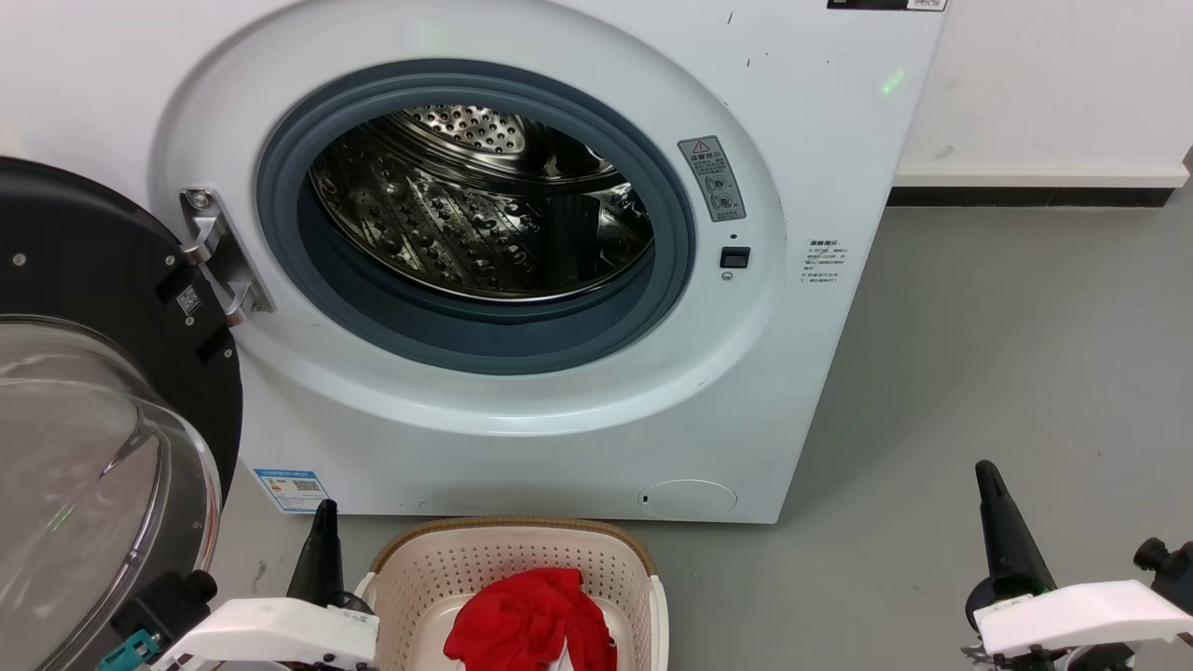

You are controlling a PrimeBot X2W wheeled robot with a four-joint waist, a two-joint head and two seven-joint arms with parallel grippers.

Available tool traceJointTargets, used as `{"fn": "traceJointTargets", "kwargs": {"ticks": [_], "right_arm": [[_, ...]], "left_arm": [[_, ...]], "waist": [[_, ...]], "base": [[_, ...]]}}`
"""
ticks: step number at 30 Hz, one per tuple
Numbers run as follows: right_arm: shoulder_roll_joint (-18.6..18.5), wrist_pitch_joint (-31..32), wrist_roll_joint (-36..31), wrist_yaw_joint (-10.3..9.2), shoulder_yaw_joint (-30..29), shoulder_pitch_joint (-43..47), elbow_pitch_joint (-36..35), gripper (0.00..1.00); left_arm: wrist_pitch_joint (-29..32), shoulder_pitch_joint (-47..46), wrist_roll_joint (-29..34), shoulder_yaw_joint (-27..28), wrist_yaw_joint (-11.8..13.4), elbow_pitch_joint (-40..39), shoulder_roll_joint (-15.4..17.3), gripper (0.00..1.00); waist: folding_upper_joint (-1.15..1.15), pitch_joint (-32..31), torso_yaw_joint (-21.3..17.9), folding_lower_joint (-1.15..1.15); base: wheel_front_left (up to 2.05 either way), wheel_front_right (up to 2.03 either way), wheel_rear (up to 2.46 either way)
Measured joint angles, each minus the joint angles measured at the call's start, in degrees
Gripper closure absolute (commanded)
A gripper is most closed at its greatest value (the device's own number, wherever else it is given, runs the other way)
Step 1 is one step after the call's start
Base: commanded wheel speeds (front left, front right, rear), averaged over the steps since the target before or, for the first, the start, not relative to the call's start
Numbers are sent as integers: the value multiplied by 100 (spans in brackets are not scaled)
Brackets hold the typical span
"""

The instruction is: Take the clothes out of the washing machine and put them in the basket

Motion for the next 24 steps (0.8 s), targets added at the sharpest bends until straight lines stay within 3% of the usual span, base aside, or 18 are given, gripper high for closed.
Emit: {"fn": "traceJointTargets", "kwargs": {"ticks": [24], "right_arm": [[-18,371,1571,-1,-111,-242,208,100]], "left_arm": [[370,-224,-1561,149,-198,166,0,100]], "waist": [[0,8,-8,0]], "base": [[0,0,0]]}}
